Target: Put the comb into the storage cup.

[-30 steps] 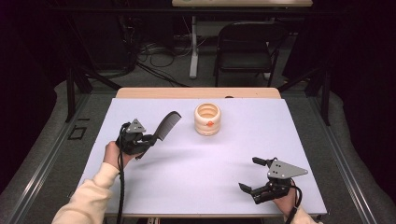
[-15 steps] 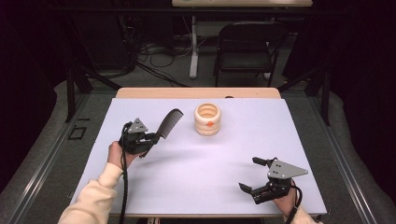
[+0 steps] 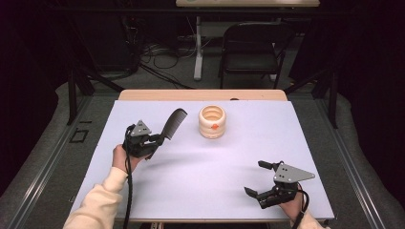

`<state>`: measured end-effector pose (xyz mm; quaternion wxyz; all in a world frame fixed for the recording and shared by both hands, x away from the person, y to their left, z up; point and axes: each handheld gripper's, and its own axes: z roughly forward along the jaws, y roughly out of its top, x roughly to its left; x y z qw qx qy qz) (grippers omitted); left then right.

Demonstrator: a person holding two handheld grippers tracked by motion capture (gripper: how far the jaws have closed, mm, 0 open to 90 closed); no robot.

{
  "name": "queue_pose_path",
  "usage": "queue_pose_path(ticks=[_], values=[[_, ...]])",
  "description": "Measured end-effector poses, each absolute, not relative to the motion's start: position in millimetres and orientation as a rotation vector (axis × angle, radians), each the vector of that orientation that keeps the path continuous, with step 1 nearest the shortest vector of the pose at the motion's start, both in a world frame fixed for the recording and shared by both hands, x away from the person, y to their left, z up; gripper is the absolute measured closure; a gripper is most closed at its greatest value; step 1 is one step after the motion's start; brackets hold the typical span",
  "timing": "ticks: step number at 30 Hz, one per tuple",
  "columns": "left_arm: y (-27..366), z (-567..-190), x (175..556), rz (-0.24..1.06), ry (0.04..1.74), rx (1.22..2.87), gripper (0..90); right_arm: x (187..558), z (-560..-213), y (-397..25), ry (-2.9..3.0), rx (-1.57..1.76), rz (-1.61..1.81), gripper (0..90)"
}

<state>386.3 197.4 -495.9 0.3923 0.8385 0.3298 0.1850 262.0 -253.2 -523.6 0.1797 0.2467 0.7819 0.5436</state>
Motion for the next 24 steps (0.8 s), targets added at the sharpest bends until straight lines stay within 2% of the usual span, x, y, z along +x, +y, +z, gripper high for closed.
queue_pose_path(ticks=[24], values=[[187, -495, 392, 0.490, 0.818, 2.106, 72.3, 262, -524, -253, 2.209, 0.708, 1.535, 0.0]])
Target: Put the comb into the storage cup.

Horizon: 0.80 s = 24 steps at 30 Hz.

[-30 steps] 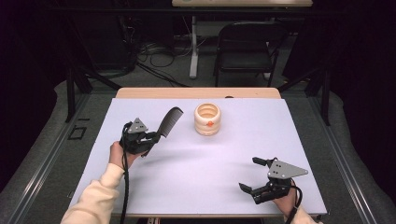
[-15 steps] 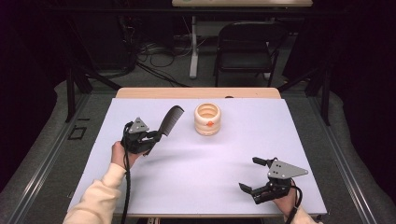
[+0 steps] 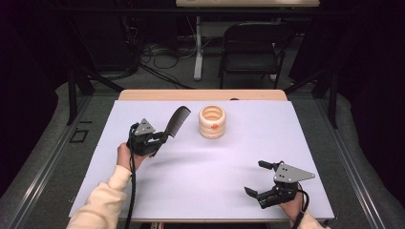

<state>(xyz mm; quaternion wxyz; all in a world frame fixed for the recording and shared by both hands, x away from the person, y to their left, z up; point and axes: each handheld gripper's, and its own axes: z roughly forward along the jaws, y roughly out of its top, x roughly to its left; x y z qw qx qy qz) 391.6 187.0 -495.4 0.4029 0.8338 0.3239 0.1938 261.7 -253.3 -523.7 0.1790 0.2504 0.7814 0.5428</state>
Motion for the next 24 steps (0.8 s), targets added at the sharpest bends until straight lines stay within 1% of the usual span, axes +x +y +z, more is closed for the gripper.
queue_pose_path(ticks=[24], values=[[179.2, -489.9, 401.0, 0.509, 0.817, 2.076, 72.2, 262.5, -524.2, -253.4, 2.217, 0.715, 1.529, 0.0]])
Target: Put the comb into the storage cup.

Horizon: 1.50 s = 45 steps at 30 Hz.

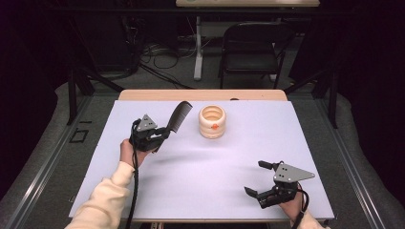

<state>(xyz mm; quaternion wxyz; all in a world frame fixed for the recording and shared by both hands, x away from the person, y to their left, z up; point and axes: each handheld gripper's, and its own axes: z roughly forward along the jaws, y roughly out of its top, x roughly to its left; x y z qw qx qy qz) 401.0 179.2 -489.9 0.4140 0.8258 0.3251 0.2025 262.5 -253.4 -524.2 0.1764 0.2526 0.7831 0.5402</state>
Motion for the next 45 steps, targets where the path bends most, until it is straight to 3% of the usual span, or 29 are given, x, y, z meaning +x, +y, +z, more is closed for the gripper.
queue_pose_path(ticks=[45], values=[[160, -477, 421, 0.531, 0.792, 2.057, 72.2, 263, -525, -253, 2.224, 0.719, 1.518, 0.0]])
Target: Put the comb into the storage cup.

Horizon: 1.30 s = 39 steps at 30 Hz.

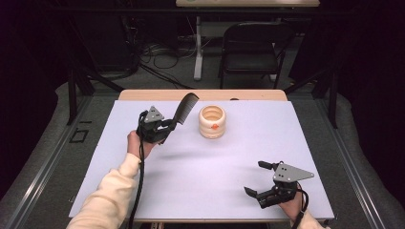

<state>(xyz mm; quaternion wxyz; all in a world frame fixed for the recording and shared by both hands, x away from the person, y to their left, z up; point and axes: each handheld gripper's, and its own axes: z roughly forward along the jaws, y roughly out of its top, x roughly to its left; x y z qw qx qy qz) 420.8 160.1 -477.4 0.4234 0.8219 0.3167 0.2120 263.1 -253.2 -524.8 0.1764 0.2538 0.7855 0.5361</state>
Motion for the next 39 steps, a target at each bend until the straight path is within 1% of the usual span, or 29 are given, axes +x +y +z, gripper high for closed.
queue_pose_path(ticks=[27, 39], values=[[155, -470, 428, 0.549, 0.768, 2.023, 72.2, 263, -525, -253, 2.227, 0.725, 1.520, 0.0], [148, -459, 432, 0.558, 0.752, 2.001, 72.2, 263, -525, -253, 2.225, 0.720, 1.517, 0.0]])
